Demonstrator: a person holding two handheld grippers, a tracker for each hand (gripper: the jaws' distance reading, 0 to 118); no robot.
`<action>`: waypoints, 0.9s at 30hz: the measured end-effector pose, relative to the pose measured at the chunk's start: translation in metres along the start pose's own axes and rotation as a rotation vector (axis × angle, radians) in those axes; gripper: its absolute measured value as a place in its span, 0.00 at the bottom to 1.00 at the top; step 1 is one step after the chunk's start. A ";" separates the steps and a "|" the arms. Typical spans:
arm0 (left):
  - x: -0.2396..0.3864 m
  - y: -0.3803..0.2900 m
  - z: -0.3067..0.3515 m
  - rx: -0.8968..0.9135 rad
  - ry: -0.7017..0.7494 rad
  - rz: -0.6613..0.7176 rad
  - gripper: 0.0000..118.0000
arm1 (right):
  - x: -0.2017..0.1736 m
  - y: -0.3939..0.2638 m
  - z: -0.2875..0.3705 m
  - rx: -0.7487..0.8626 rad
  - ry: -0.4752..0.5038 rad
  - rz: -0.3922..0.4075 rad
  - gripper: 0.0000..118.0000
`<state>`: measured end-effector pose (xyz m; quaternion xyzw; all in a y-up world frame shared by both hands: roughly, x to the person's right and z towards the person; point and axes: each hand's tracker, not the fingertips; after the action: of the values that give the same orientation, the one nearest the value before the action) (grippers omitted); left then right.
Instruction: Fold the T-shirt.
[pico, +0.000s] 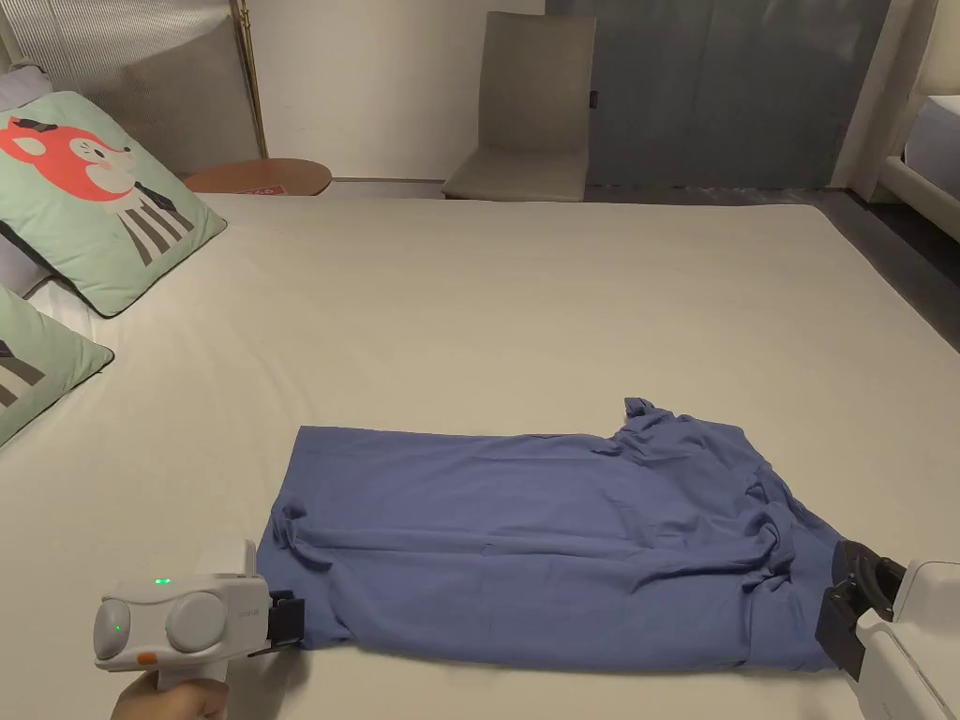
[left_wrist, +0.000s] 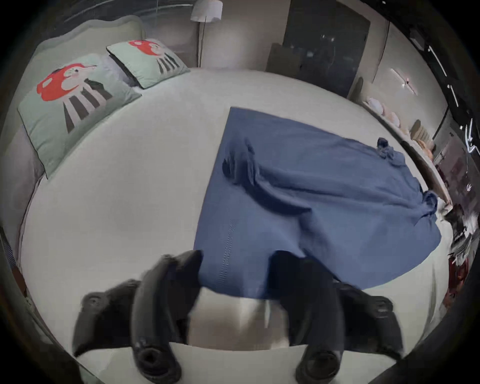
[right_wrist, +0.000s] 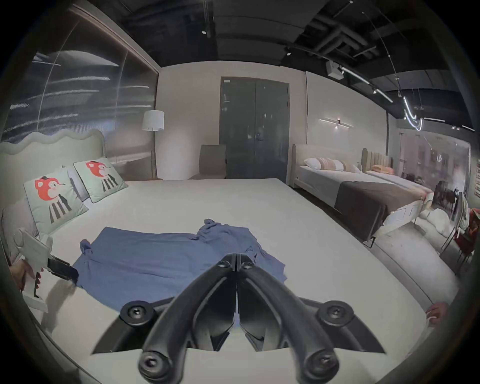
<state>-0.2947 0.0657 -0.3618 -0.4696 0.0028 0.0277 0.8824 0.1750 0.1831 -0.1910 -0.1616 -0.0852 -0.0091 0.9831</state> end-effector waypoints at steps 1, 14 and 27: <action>0.004 -0.002 0.004 0.041 0.008 -0.025 0.10 | 0.003 -0.001 -0.003 -0.014 -0.001 -0.001 0.01; 0.009 0.006 0.068 0.196 -0.108 0.006 0.06 | 0.048 -0.065 -0.120 -0.453 -0.045 -0.138 0.90; -0.004 -0.022 0.091 0.183 -0.104 0.063 0.06 | 0.050 -0.065 -0.077 -0.399 0.025 -0.187 0.07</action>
<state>-0.2998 0.1283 -0.2926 -0.3846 -0.0258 0.0797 0.9193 0.2339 0.0977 -0.2342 -0.3441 -0.0841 -0.1192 0.9276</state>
